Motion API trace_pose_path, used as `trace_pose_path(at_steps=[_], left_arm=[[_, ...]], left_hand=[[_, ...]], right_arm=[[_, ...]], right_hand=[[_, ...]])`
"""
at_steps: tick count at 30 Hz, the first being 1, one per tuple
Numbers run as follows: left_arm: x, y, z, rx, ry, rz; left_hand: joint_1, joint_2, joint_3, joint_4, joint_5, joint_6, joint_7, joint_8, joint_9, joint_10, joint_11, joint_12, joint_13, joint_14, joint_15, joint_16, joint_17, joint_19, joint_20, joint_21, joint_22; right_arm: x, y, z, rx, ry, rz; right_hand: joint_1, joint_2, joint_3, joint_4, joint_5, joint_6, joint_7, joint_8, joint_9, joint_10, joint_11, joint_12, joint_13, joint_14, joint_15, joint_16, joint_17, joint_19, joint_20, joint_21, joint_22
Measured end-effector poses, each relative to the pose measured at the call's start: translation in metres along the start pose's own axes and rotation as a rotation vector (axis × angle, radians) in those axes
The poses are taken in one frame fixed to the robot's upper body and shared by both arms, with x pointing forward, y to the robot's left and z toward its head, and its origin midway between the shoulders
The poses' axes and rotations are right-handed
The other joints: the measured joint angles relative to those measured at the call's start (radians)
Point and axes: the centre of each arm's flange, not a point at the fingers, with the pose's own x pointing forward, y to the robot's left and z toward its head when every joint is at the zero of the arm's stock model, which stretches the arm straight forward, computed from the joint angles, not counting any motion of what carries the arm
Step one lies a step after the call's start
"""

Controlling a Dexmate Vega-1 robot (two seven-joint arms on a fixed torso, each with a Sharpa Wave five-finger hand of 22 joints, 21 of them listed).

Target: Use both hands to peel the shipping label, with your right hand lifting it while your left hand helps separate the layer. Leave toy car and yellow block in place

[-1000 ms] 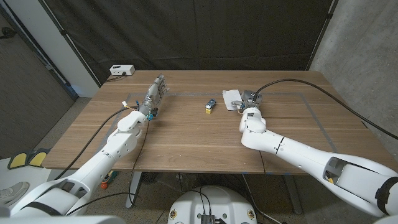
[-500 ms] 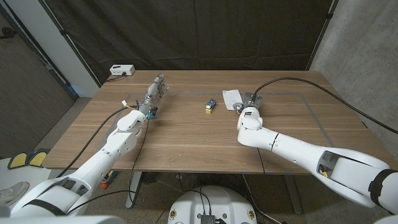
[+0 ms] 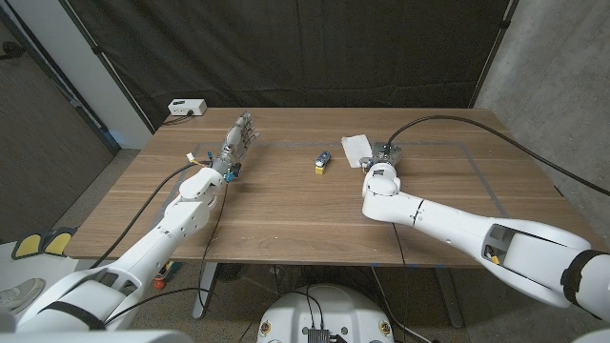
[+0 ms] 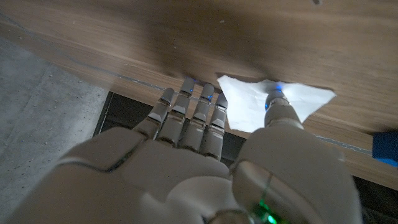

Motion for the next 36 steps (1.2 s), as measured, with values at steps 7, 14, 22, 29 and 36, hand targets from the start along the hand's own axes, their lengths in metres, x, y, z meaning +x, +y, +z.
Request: trace_pose_path(at_steps=[7,14,22,29,36], left_arm=[[0.000,0.000,0.000,0.000,0.000,0.000],[0.002,0.001,0.000,0.000,0.001,0.003],[0.004,0.001,0.000,0.001,0.005,0.001],[0.007,-0.001,0.001,0.007,0.010,-0.004],[0.010,-0.003,0.003,0.033,0.018,-0.016]], left_hand=[[0.000,0.000,0.000,0.000,0.000,0.000,0.000,0.000,0.000,0.000,0.000,0.000,0.000,0.002,-0.002,0.000,0.000,0.000,0.000,0.000,0.000],[0.000,0.000,0.000,0.000,0.000,-0.002,-0.002,0.000,0.000,0.000,0.000,0.000,0.000,0.002,-0.002,0.000,0.000,0.000,0.000,0.000,0.000],[0.000,0.000,0.000,0.000,0.000,-0.005,-0.005,0.000,0.000,0.000,0.000,0.000,0.000,0.002,-0.002,0.000,0.000,0.000,0.000,0.000,0.000],[0.000,0.000,0.000,0.000,0.000,-0.005,-0.005,0.000,0.000,0.000,0.000,0.000,0.000,0.002,-0.002,0.000,0.000,0.000,0.000,0.000,0.000],[0.081,-0.026,0.014,-0.064,-0.010,0.034,0.002,0.013,0.001,0.000,0.000,0.000,0.000,0.002,-0.002,-0.005,-0.002,0.000,0.000,-0.008,-0.003]], right_arm=[[0.001,0.005,-0.004,-0.001,0.003,-0.001],[0.001,0.003,0.001,0.033,-0.053,-0.073],[0.001,0.004,0.000,0.060,-0.079,-0.110],[0.000,0.005,-0.005,0.118,-0.106,-0.160],[-0.002,0.002,-0.009,0.196,-0.127,-0.249]], right_hand=[[0.218,0.050,-0.028,-0.019,0.019,0.199,-0.021,0.066,0.015,0.176,-0.052,0.168,0.097,0.176,-0.024,0.168,0.148,0.072,-0.022,0.051,0.013],[0.299,0.103,-0.036,-0.012,0.019,0.284,-0.019,0.104,0.026,0.236,-0.054,0.234,0.156,0.232,-0.043,0.241,0.225,0.094,-0.023,0.086,0.027],[0.327,0.109,-0.053,-0.006,0.010,0.367,-0.003,0.159,0.027,0.308,-0.039,0.296,0.196,0.279,-0.058,0.277,0.266,0.106,-0.021,0.118,0.037],[0.345,0.113,-0.053,-0.006,0.003,0.380,0.003,0.165,0.027,0.310,-0.038,0.303,0.211,0.281,-0.056,0.277,0.271,0.115,-0.023,0.129,0.042],[0.346,0.119,-0.053,-0.006,0.002,0.381,0.004,0.166,0.028,0.310,-0.037,0.311,0.216,0.286,-0.061,0.273,0.271,0.115,-0.023,0.135,0.042]])
